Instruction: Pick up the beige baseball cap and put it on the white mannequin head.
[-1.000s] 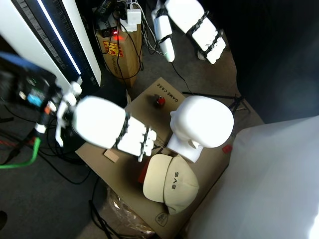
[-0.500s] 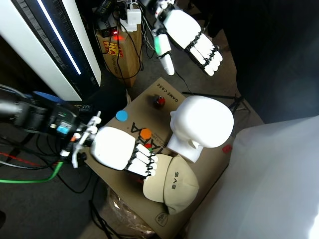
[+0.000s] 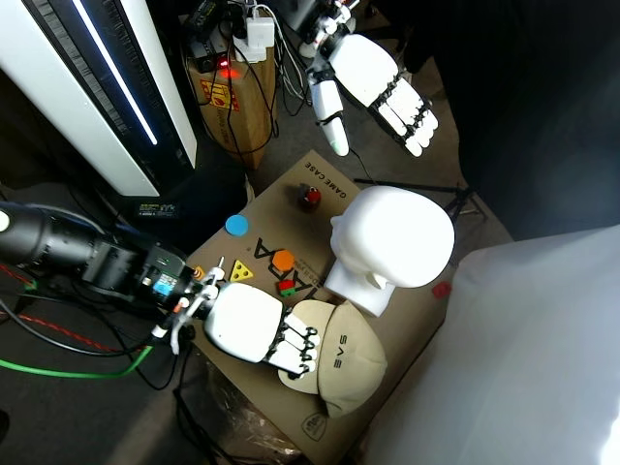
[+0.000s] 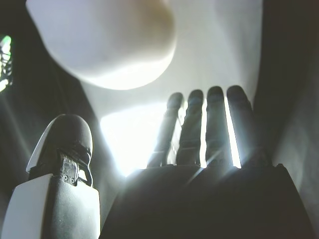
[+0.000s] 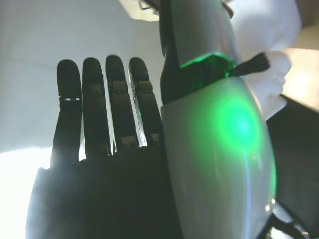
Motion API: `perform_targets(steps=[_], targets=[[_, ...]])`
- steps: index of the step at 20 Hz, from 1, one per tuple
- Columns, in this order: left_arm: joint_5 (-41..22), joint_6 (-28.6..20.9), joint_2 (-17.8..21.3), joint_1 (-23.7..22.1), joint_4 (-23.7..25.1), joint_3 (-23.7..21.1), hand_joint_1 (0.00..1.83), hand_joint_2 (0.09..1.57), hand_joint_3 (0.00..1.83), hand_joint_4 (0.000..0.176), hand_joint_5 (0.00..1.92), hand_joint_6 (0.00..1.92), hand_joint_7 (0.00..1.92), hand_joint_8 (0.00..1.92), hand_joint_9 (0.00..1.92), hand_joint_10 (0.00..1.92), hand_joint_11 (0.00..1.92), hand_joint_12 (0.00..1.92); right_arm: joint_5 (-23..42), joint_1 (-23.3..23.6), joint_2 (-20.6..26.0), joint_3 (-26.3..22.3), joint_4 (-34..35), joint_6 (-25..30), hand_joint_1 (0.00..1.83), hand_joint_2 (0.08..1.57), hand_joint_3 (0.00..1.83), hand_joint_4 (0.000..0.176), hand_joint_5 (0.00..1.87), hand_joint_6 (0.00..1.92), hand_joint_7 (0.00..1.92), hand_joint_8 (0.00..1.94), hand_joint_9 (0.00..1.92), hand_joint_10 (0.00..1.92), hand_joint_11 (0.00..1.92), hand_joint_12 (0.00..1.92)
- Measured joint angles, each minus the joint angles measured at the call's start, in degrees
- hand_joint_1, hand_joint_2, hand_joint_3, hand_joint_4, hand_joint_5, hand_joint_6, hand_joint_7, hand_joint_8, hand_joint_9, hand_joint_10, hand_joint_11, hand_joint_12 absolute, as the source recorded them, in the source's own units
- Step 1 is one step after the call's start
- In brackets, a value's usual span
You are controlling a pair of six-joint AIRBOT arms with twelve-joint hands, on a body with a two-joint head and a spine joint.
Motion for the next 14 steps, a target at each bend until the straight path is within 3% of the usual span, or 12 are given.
perform_targets(steps=[3, 8, 14], targets=[[1.1, -2.8, -0.6, 0.2, 0.7, 1.0, 0.00, 1.16, 0.03, 0.000, 0.00, 0.00, 0.00, 0.00, 0.00, 0.00, 0.00, 0.00, -1.1, 0.0, -2.2, 5.0, -0.3, 2.6, 1.23, 0.94, 0.00, 0.000, 0.34, 0.01, 0.34, 0.00, 0.36, 0.01, 0.00, 1.18], [1.3, -1.2, -1.3, 0.2, 0.3, 1.6, 0.00, 1.17, 0.03, 0.000, 0.00, 0.00, 0.00, 0.00, 0.00, 0.00, 0.00, 0.00, -3.4, 0.7, -6.7, 12.1, -1.6, 5.3, 1.21, 0.94, 0.00, 0.000, 0.35, 0.01, 0.36, 0.01, 0.36, 0.01, 0.00, 1.20], [1.4, -2.8, -2.1, 1.1, 1.6, 3.0, 0.00, 1.18, 0.03, 0.000, 0.00, 0.00, 0.00, 0.00, 0.00, 0.00, 0.00, 0.00, -6.3, 2.4, -11.8, 20.7, -5.0, 9.4, 1.20, 0.94, 0.00, 0.000, 0.38, 0.01, 0.36, 0.00, 0.36, 0.01, 0.00, 1.20]])
